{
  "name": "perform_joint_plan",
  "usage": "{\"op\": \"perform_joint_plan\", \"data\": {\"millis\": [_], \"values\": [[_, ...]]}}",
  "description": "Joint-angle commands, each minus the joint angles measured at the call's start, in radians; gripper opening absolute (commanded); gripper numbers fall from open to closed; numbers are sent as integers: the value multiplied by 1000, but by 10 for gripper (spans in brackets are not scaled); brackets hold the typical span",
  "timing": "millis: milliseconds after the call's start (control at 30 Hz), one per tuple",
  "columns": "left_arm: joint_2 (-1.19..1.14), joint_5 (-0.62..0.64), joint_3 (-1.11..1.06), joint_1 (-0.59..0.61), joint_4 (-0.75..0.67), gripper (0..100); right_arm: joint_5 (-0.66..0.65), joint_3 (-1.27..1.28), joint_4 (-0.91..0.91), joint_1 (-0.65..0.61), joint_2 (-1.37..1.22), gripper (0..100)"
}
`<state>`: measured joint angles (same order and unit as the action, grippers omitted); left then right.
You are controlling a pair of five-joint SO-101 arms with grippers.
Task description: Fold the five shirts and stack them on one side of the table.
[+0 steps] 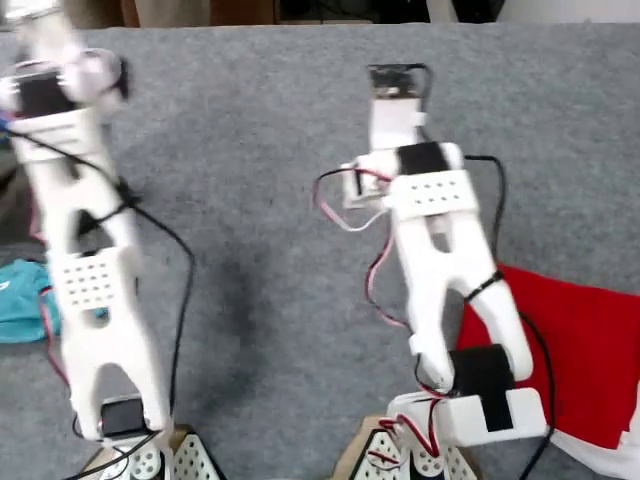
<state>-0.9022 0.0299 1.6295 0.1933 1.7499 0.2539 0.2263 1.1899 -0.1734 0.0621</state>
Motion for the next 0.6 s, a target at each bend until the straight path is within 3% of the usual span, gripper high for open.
{"op": "perform_joint_plan", "data": {"millis": [0,200,400,567], "values": [[76,20,31,-183,12,18,5,-53,9,117,5,19],[68,20,31,-463,12,18,-11,-56,6,300,4,19],[67,20,31,-736,12,19,-209,-56,8,444,7,19],[73,49,31,-830,12,50,-273,-58,9,521,8,36]]}}
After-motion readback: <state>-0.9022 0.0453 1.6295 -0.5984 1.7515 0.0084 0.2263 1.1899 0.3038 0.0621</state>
